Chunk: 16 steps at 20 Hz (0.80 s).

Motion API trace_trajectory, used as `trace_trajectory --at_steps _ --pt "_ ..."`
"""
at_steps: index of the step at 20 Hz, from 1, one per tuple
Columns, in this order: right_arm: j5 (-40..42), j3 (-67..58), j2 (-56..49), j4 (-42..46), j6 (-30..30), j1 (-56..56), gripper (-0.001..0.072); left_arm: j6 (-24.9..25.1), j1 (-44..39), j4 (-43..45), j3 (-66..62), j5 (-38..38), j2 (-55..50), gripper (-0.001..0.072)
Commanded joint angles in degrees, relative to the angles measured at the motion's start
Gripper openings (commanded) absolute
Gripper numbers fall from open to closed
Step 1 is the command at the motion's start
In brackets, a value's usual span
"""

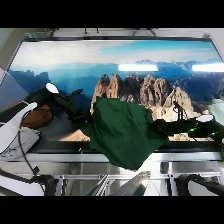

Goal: Fold the shirts.

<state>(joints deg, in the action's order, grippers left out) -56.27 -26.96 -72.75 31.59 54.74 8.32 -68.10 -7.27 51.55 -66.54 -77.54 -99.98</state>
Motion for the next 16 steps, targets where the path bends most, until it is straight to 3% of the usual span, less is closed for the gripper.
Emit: trace_trajectory --at_steps 1,2,3,7,9,11,16 --pt "-2.8 0.0 -2.4 -8.3 -8.3 0.0 0.0225 0.2 -3.2 -0.8 -7.3 -7.0 -3.8 0.0007" --pt "-4.8 -0.1 -2.4 -10.3 -10.7 0.2 0.0060 0.1 -3.5 -0.8 -9.4 -9.2 -3.9 0.0024" --pt "-7.3 -0.8 -2.3 -11.9 -12.6 0.3 0.0025 0.1 -3.5 -0.9 -11.8 -11.6 -3.6 0.0024" --pt "-18.5 -10.9 2.5 -16.4 -12.5 0.9 0.0025 -0.1 -0.4 -6.4 -21.3 -18.8 1.9 0.0023" --pt "-23.7 -20.2 8.0 -23.4 -11.4 3.4 0.0025 -0.7 3.1 -10.3 -25.8 -20.3 7.5 0.0023" --pt "-24.5 -28.9 14.0 -29.6 -11.4 6.9 0.0025 -0.5 7.1 -12.7 -29.4 -19.9 14.4 0.0024" --pt "-20.0 -41.3 25.8 -28.8 -8.2 19.2 0.0025 -0.5 16.9 -12.2 -31.5 -19.3 29.8 0.0025"
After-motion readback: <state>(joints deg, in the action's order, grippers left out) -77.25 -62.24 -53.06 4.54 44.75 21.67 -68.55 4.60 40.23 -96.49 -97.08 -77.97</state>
